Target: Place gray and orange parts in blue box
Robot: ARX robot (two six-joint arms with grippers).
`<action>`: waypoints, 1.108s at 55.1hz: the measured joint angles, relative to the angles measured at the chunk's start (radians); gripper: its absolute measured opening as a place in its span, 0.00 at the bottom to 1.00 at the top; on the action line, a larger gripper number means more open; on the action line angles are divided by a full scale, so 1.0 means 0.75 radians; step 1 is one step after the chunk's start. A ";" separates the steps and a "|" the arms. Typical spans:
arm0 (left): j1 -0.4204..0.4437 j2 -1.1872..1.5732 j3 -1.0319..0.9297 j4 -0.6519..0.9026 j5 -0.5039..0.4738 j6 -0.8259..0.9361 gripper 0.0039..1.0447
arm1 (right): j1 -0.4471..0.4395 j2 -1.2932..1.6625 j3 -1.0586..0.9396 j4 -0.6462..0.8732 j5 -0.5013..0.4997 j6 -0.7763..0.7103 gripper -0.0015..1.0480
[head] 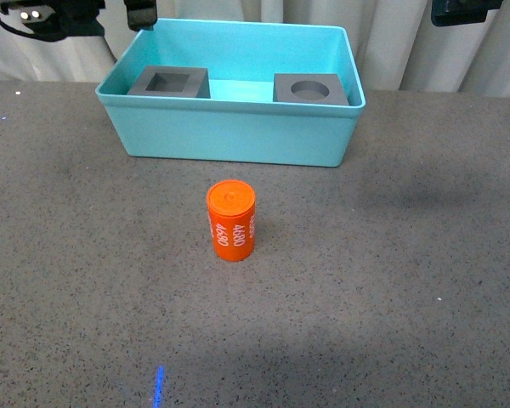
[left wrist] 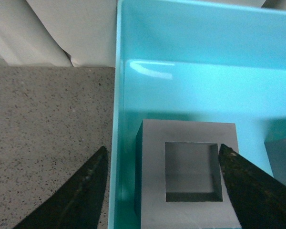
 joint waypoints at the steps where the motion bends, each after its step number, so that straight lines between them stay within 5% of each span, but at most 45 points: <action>1: -0.002 -0.021 -0.022 0.017 -0.012 -0.005 0.71 | 0.000 0.000 0.000 0.000 0.000 0.000 0.91; 9: -0.013 -0.261 -0.272 0.180 -0.083 -0.034 0.95 | 0.000 0.000 0.000 0.000 0.000 -0.001 0.91; 31: -0.161 -1.078 -1.239 0.403 -0.283 -0.158 0.94 | 0.000 0.000 0.000 0.000 0.000 -0.001 0.91; 47: -0.221 -1.441 -1.626 0.411 -0.394 -0.265 0.94 | 0.000 0.000 0.000 0.000 0.000 -0.001 0.91; 53: -0.172 -1.567 -1.979 1.011 -0.280 -0.022 0.73 | 0.002 -0.003 -0.001 0.000 -0.002 0.000 0.91; 61: -0.078 -1.912 -2.060 0.948 -0.215 0.115 0.45 | -0.003 -0.001 -0.003 0.000 0.004 -0.001 0.91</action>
